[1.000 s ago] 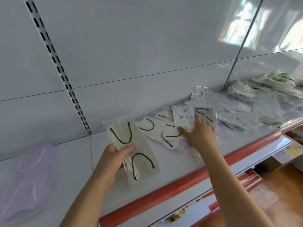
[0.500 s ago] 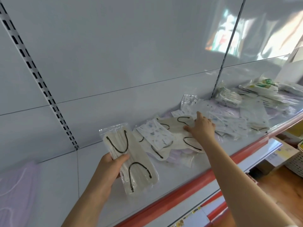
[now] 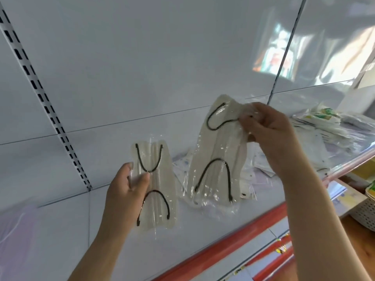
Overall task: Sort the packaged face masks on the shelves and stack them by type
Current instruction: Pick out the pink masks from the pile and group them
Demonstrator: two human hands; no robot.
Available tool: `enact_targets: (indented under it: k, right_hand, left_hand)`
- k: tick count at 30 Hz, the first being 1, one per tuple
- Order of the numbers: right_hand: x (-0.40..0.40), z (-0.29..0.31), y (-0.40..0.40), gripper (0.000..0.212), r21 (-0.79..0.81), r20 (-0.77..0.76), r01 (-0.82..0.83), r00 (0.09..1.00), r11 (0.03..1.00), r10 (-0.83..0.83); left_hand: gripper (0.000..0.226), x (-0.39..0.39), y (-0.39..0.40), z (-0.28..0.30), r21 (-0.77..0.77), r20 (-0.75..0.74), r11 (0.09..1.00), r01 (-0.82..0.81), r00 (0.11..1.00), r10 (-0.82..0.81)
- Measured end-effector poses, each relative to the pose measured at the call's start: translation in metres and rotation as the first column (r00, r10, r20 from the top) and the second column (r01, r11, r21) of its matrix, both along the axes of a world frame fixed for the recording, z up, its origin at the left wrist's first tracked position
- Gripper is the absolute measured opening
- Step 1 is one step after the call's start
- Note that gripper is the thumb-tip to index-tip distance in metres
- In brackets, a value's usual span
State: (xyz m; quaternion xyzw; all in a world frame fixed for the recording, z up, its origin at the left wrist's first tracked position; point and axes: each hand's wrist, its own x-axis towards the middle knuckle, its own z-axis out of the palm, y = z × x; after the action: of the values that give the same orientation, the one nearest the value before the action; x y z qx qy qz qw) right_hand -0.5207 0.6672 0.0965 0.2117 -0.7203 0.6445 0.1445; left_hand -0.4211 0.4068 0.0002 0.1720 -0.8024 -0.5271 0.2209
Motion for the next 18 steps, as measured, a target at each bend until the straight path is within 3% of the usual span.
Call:
enact_targets:
  k: [2,3,4,6,8,9,12,13,16,18]
  right_hand:
    - [0.006,-0.004,-0.021,0.012,0.089,0.014,-0.018,1.000,0.996,0.017]
    - [0.007,-0.011,-0.034,0.009,0.140,0.014,-0.006,1.000,0.990,0.004]
    - [0.007,-0.021,-0.047,0.008,0.174,0.025,-0.003,1.000,0.985,-0.001]
    - [0.008,-0.044,-0.071,0.007,0.257,0.029,0.019,0.999,0.966,-0.027]
    - [0.011,-0.065,-0.091,0.004,0.347,0.019,0.050,0.998,0.936,-0.061]
    - [0.012,-0.072,-0.099,0.006,0.352,0.049,0.042,0.997,0.935,-0.063]
    - [0.014,-0.082,-0.114,0.063,0.241,0.314,-0.090,0.949,0.966,0.010]
    - [0.015,-0.082,-0.117,0.069,0.170,0.415,-0.164,0.906,0.972,0.080]
    - [0.021,-0.078,-0.129,0.030,-0.090,0.482,-0.327,0.812,0.941,0.329]
    - [0.025,-0.073,-0.140,0.012,-0.152,0.414,-0.325,0.837,0.933,0.359]
  left_hand:
    - [0.039,-0.003,0.004,-0.002,0.148,0.038,0.988,0.043,0.998,-0.049]
    - [0.042,-0.005,0.005,-0.003,0.350,0.030,0.932,0.095,0.993,-0.113]
    - [0.048,-0.003,0.007,0.000,0.553,0.007,0.820,0.149,0.983,-0.184]
    - [0.044,0.003,0.012,0.004,0.753,0.003,0.625,0.205,0.949,-0.316]
    - [0.043,0.010,0.013,0.005,0.723,0.008,0.638,0.267,0.919,-0.394]
    - [0.040,0.012,0.013,0.003,0.657,0.008,0.699,0.281,0.925,-0.379]
    - [0.025,0.018,0.003,0.003,0.517,-0.013,0.826,0.224,0.967,-0.255]
    - [0.023,0.019,-0.003,0.002,0.480,-0.020,0.851,0.215,0.972,-0.234]
    - [0.021,0.026,-0.012,0.004,0.363,-0.012,0.904,0.227,0.971,-0.239]
    - [0.020,0.035,-0.020,0.000,0.299,0.035,0.923,0.243,0.964,-0.265]
